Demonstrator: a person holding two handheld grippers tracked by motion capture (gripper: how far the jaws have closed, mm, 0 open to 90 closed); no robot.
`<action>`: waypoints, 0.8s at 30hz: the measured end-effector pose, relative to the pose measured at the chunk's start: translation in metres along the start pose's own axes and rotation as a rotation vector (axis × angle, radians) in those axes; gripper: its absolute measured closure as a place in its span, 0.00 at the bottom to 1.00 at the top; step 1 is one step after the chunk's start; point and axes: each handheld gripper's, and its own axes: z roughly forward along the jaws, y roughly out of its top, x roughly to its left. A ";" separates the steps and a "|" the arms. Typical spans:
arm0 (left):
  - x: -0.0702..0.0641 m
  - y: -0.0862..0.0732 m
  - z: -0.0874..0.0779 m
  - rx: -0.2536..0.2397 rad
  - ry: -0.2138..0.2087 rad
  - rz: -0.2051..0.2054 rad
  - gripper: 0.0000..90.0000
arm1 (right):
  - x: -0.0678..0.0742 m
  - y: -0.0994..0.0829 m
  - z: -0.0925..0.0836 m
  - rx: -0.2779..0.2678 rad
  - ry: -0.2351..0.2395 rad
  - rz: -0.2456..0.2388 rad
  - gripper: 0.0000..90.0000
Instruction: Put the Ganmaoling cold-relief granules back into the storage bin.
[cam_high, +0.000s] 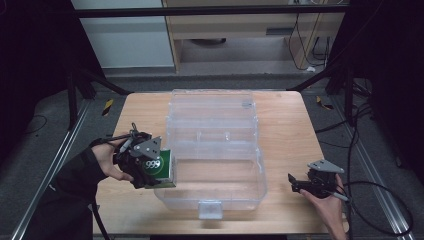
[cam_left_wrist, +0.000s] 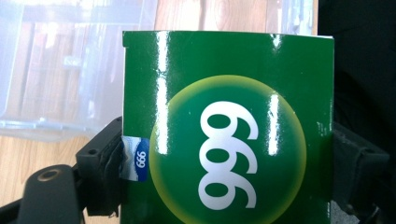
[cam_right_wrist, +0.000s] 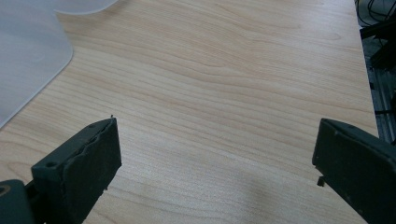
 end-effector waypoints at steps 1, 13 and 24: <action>0.001 0.002 0.001 0.000 -0.002 -0.002 0.17 | 0.000 0.000 0.000 0.002 0.001 0.001 0.02; 0.006 0.013 0.012 0.000 0.001 0.016 0.17 | 0.001 0.000 0.000 0.003 0.004 0.002 0.02; 0.009 0.020 0.027 0.010 -0.018 0.031 0.17 | 0.001 0.000 0.001 0.006 0.005 -0.003 0.02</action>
